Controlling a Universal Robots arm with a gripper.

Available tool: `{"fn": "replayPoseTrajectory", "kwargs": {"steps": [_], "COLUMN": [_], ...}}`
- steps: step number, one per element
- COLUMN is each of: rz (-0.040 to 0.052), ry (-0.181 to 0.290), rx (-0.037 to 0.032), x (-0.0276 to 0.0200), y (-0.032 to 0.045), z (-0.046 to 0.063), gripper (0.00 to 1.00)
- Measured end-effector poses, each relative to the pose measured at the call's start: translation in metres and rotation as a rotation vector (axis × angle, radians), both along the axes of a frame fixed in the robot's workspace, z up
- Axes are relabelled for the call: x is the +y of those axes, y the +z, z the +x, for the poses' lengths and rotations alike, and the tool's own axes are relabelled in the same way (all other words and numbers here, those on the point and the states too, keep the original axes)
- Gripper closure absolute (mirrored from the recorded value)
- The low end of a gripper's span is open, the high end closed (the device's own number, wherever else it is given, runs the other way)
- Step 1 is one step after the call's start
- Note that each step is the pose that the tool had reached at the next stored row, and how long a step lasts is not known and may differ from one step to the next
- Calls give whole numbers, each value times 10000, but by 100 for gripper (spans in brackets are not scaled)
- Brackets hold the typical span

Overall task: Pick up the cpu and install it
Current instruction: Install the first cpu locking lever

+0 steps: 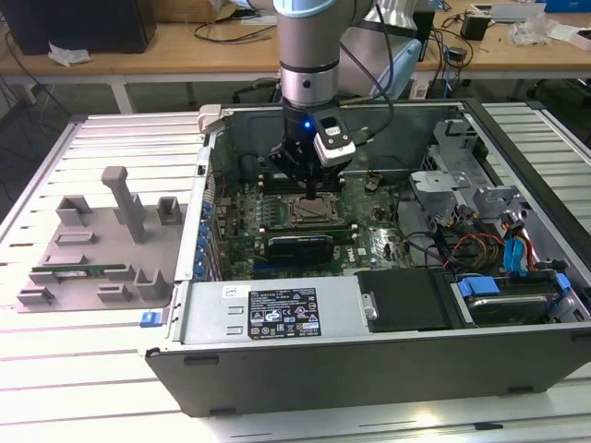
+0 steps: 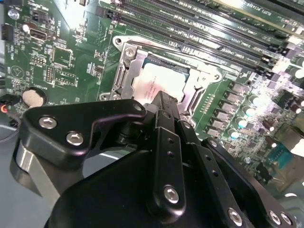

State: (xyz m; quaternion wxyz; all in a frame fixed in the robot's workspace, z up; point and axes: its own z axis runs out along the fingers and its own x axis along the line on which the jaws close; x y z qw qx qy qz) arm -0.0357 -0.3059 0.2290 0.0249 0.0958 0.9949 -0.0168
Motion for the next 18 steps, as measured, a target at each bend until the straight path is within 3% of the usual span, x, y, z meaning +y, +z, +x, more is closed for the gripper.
{"fn": "replayPoseTrajectory", "kwargs": {"steps": [3,15,18], "rz": [1,-18,-16], "ry": [0,24,24], "rx": [-1,1,0], "x": [0,0,-11], "y": [73,89,145], "z": [0,51,55], "gripper": [89,89,89]}}
